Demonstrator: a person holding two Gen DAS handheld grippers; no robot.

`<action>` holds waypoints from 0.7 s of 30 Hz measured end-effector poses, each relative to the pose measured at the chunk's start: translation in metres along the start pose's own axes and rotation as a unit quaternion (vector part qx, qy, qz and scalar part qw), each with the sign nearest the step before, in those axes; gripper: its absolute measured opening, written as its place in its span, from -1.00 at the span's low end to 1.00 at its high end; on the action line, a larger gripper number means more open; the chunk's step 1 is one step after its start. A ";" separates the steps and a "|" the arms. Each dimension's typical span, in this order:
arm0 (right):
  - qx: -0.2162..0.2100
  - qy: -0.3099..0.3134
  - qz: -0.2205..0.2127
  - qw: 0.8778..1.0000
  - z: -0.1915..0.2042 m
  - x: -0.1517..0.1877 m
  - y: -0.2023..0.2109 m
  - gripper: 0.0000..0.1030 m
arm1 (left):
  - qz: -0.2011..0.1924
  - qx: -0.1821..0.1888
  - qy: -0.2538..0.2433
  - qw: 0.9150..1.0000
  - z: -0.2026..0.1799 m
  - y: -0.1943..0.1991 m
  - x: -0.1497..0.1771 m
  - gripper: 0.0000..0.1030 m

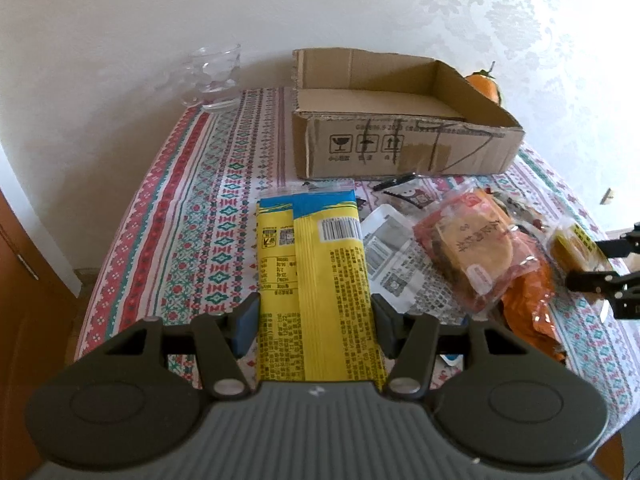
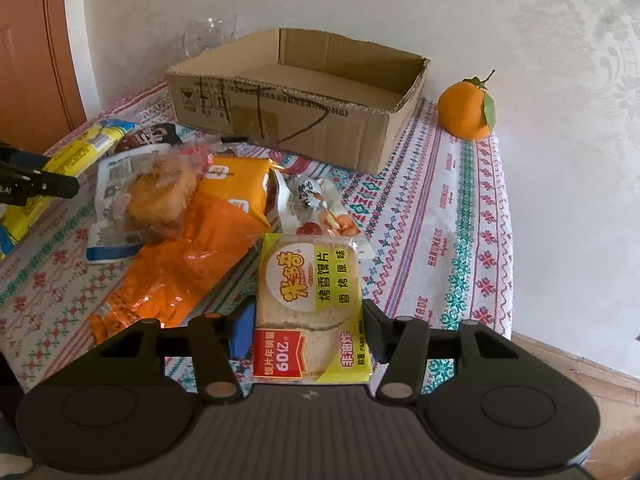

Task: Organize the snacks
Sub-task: 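Carry both packets into the cardboard box and open both tools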

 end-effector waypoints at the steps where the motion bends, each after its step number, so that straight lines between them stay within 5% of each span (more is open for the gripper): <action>1: 0.001 -0.001 -0.001 1.000 0.000 -0.002 0.003 0.16 | 0.003 0.003 -0.002 1.000 0.000 0.001 -0.001 0.10; 11: 0.000 0.003 -0.030 1.000 -0.013 -0.046 0.028 0.16 | 0.009 0.034 -0.033 0.999 -0.007 0.025 -0.026 0.10; 21: 0.011 0.022 -0.079 0.997 -0.038 -0.119 0.018 0.16 | -0.025 0.075 -0.075 0.994 -0.037 0.009 -0.127 0.10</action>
Point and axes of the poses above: each gripper's, at about its wrist camera, not at the fingertips, and y roughly against the way its jaws point, z to its left, x to its underside, the point moved 2 cm from there along -y, roughly the way its jaws point, and after that the axes turned 14 degrees about y, right-handed, at the moved point
